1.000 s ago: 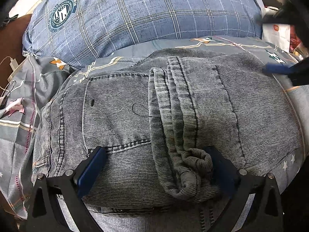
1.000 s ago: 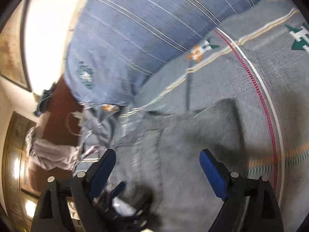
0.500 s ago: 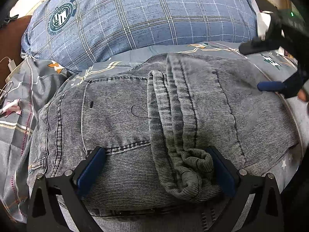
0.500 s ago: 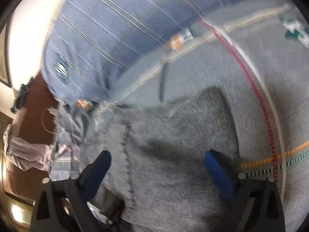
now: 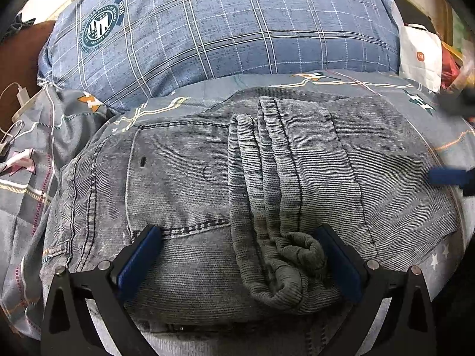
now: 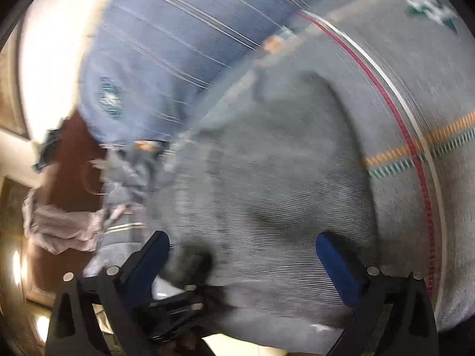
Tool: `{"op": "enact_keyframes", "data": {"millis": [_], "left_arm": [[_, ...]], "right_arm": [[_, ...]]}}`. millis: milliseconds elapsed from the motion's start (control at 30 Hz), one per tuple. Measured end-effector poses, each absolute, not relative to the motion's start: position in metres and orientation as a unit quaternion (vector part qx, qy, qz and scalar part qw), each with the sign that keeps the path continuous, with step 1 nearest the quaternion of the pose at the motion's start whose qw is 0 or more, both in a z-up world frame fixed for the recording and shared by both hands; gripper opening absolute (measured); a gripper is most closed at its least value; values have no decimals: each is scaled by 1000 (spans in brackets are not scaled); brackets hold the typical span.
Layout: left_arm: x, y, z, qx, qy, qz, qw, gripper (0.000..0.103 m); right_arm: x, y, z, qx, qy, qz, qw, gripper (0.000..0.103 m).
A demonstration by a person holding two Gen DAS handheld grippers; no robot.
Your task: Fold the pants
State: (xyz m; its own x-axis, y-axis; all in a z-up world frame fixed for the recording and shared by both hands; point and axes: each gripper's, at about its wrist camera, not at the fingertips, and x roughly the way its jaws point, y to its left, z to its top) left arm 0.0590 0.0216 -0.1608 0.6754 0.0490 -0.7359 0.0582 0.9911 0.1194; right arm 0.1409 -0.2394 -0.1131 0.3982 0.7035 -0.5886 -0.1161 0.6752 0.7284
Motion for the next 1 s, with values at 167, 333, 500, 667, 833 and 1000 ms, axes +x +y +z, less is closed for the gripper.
{"op": "enact_keyframes", "data": {"millis": [167, 333, 500, 667, 833, 1000], "left_arm": [[35, 33, -142, 31, 388, 11, 921, 103], [6, 49, -132, 15, 379, 42, 924, 103], [-19, 77, -121, -27, 369, 67, 927, 103], [-34, 121, -121, -97, 368, 90, 920, 103], [-36, 165, -130, -190, 375, 121, 899, 103], [-39, 192, -139, -263, 381, 117, 879, 103]], "right_arm": [[132, -246, -125, 308, 442, 293, 790, 101], [131, -258, -128, 353, 422, 300, 779, 101], [129, -269, -131, 382, 412, 294, 773, 101], [123, -279, -131, 390, 403, 293, 774, 101], [125, -278, -133, 388, 406, 295, 773, 101], [126, -265, -134, 370, 420, 297, 774, 101]]}}
